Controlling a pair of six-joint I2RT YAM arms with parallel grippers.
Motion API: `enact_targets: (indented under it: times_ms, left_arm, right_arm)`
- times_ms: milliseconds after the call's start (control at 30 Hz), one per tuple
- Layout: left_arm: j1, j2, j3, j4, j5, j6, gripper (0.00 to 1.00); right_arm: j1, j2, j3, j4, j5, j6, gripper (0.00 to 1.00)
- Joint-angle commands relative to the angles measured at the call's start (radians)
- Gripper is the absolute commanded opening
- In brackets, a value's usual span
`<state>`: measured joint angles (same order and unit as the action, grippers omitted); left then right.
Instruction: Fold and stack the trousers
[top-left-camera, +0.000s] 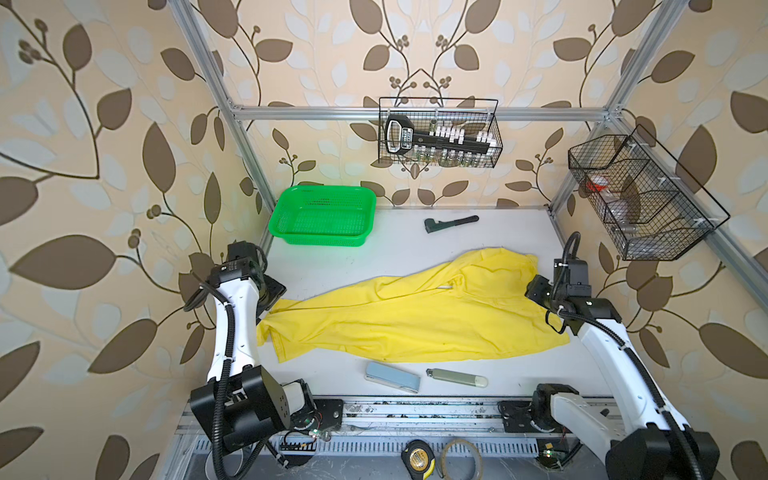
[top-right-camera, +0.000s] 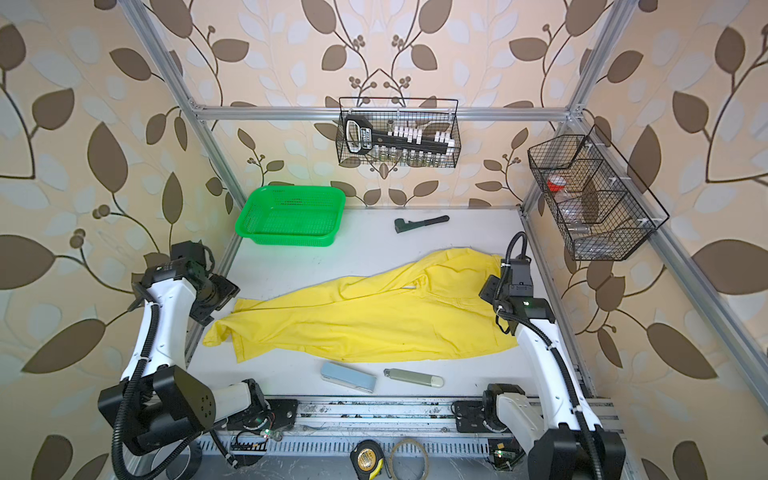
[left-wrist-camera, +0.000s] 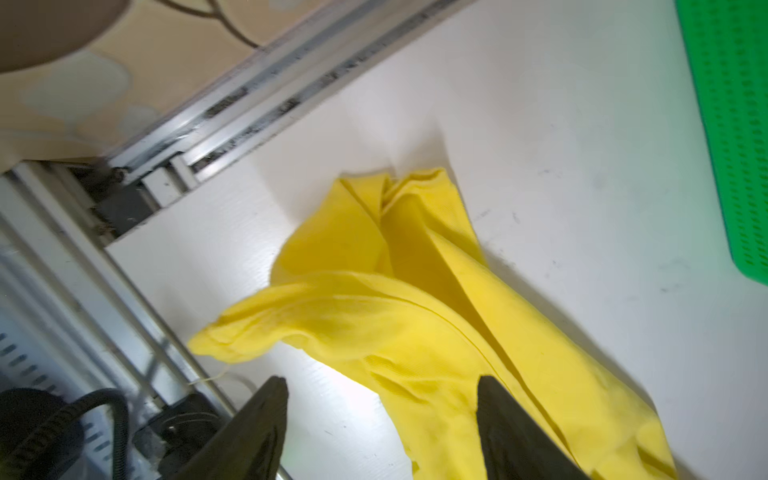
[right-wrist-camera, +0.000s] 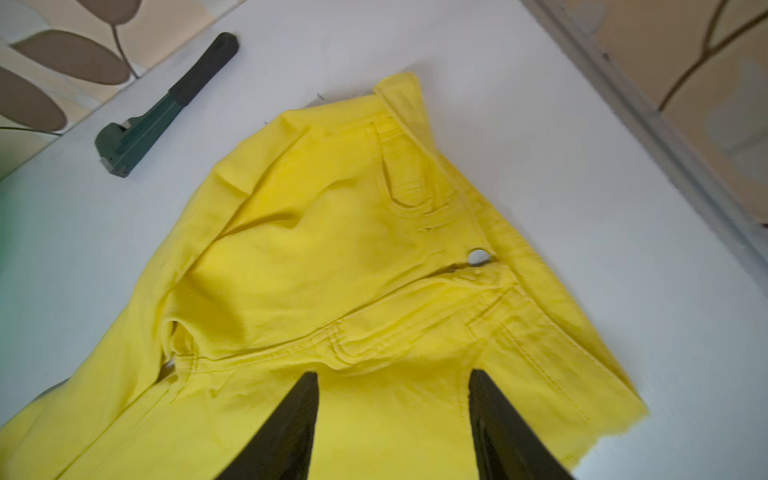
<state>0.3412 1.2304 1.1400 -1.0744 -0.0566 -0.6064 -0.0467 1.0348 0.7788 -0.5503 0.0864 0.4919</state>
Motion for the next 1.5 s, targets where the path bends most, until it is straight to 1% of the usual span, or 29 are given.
enact_targets:
  times_ms: [0,67,100,167,233,267,367,400,433,567,733,833,900,967,1100,1167,1200,1333,1467]
  left_arm:
    - [-0.114,0.020,-0.010,0.019,0.048,-0.072,0.75]
    - [-0.188,0.059,-0.004,0.026,0.029,-0.082,0.76]
    - [-0.205,0.072,-0.009,0.034,0.024,-0.088,0.76]
    - [-0.213,0.095,-0.039,0.070,0.047,-0.098,0.76]
    - [-0.221,0.126,-0.066,0.103,0.061,-0.095,0.76]
    - [-0.226,0.146,-0.077,0.112,0.068,-0.090,0.76]
    - [-0.236,0.195,-0.104,0.146,0.063,-0.062,0.76]
    - [-0.235,0.201,-0.103,0.153,0.061,-0.050,0.76]
    - [-0.236,0.242,-0.093,0.158,0.059,-0.037,0.76]
    - [-0.240,0.317,-0.050,0.191,0.059,-0.017,0.76]
    - [-0.250,0.400,-0.008,0.224,0.093,-0.019,0.76]
    - [-0.271,0.442,0.024,0.228,0.088,-0.021,0.76]
    - [-0.285,0.472,0.041,0.233,0.085,-0.024,0.76]
    - [-0.303,0.505,0.056,0.237,0.077,-0.023,0.76]
    - [-0.342,0.538,0.067,0.233,0.080,-0.029,0.75]
    - [-0.354,0.544,0.064,0.225,0.074,-0.030,0.72]
    - [-0.356,0.547,0.059,0.223,0.073,-0.033,0.69]
    - [-0.357,0.546,0.030,0.221,0.071,-0.029,0.51]
    - [-0.357,0.552,0.025,0.217,0.071,-0.015,0.29]
  right_arm:
    - [0.059,0.082,-0.020,0.165,-0.147,-0.028,0.61]
    - [0.095,0.145,-0.020,0.218,-0.174,-0.032,0.62]
    - [0.109,0.170,-0.019,0.235,-0.188,-0.030,0.63]
    - [0.146,0.218,-0.019,0.261,-0.182,-0.030,0.63]
    - [0.156,0.250,-0.045,0.304,-0.185,-0.011,0.64]
    - [0.158,0.265,-0.063,0.332,-0.198,0.001,0.67]
    - [0.174,0.313,-0.099,0.374,-0.204,0.008,0.67]
    - [0.177,0.320,-0.110,0.384,-0.201,0.009,0.67]
    - [0.177,0.329,-0.124,0.396,-0.206,0.015,0.67]
    - [0.177,0.339,-0.167,0.393,-0.192,0.025,0.67]
    - [0.173,0.323,-0.193,0.332,-0.135,0.019,0.67]
    - [0.153,0.298,-0.210,0.308,-0.139,0.014,0.68]
    - [0.133,0.275,-0.204,0.307,-0.173,0.011,0.68]
    - [0.127,0.255,-0.165,0.305,-0.181,-0.011,0.68]
    - [0.116,0.303,-0.039,0.282,-0.195,-0.049,0.68]
    - [0.108,0.350,0.011,0.308,-0.225,-0.040,0.68]
    - [0.108,0.372,0.029,0.324,-0.240,-0.033,0.68]
    - [0.144,0.472,0.107,0.397,-0.284,0.006,0.68]
    - [0.177,0.590,0.181,0.467,-0.317,0.053,0.68]
